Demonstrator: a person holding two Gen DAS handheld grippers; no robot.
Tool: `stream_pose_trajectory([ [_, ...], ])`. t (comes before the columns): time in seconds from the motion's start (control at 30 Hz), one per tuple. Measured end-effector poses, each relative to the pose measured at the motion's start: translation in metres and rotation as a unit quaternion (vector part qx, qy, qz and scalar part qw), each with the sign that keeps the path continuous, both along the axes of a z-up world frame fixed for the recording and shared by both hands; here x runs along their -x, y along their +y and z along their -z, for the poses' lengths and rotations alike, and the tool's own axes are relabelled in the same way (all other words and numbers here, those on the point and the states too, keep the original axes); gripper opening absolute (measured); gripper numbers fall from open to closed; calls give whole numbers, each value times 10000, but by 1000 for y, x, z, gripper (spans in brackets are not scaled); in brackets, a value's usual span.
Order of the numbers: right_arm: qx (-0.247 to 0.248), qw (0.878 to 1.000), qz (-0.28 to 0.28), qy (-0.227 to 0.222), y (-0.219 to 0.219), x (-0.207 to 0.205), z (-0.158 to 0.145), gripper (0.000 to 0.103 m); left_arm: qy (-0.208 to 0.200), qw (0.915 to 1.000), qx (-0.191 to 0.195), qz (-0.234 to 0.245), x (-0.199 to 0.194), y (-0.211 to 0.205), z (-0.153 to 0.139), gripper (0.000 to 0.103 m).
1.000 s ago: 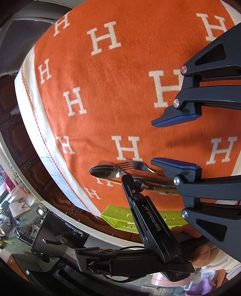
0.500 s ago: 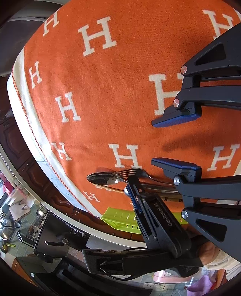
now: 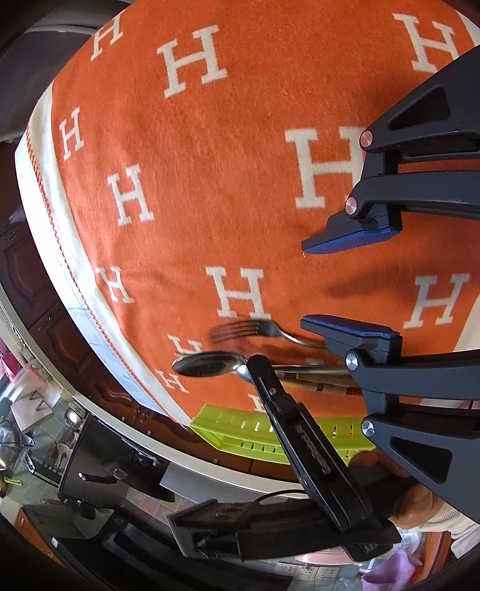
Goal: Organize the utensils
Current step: 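Move the left tool to the large metal spoon and grasp its handle, then lift the large spoon with the left tool while the right tool grasps the wooden chopstick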
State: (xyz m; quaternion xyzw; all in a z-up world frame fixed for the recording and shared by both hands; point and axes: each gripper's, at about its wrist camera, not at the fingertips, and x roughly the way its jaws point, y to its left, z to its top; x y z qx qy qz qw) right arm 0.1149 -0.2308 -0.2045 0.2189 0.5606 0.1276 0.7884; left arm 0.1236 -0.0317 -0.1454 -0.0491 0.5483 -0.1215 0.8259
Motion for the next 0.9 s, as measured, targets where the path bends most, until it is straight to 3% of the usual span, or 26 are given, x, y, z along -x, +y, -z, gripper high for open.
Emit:
stream_pose_trajectory([
  [0.23, -185, 9990, -374, -177, 24, 1, -10, 35, -198, 9993, 332, -12, 22, 19, -21, 3],
  [0.43, 94, 9927, -1126, -432, 64, 10, -21, 35, -211, 9987, 468, 30, 31, 28, -24, 3],
  [0.67, 211, 9871, -1527, -431, 97, 19, -14, 34, -248, 9971, 674, 236, 42, 28, -34, 3],
  [0.9, 86, 9857, -1631, -404, 110, 18, -4, 11, -197, 9958, 833, 339, 47, 32, -36, 3],
])
